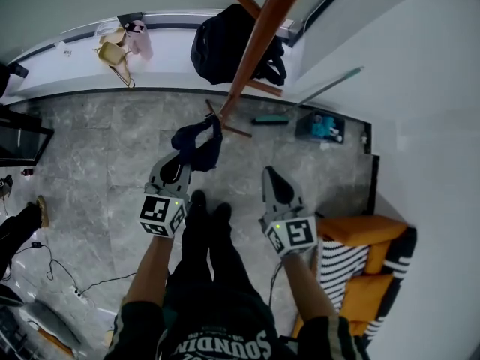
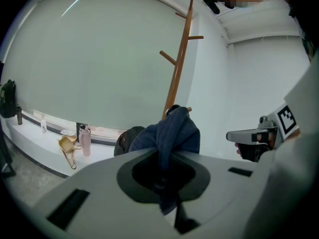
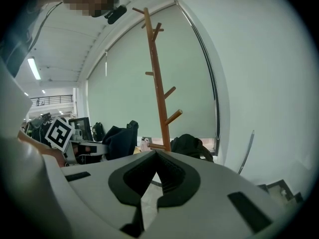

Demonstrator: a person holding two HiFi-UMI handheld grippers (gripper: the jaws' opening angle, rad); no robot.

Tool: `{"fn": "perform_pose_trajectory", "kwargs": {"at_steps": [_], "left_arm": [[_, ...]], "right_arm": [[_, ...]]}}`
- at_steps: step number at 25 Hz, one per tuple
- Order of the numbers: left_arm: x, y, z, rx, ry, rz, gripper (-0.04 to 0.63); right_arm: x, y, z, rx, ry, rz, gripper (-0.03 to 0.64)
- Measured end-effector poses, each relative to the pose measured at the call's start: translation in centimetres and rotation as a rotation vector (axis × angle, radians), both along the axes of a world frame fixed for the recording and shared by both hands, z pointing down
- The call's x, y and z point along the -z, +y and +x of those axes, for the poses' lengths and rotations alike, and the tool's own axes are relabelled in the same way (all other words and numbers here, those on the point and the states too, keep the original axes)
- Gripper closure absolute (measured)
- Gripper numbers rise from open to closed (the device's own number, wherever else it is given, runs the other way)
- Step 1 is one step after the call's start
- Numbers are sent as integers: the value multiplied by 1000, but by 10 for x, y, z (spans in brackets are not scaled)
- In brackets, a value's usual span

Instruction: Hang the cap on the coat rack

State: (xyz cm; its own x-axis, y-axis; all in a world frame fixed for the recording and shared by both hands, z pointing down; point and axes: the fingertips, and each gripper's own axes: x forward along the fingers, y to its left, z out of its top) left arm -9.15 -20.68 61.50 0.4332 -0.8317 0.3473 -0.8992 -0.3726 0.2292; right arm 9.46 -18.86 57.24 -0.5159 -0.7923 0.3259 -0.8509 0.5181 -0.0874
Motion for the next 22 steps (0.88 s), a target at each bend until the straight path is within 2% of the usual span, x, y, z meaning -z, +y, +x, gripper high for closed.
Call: {"fn": "perform_pose_trajectory", "kwargs": {"at_steps": [9, 22], "left_arm": [[-35, -25, 3, 55, 12, -48, 586], [-80, -53, 22, 34, -5, -126, 586]], "right_arm": [[-11, 18, 28, -63, 11, -44, 618], [-27, 32, 44, -125, 10, -117, 618]]}}
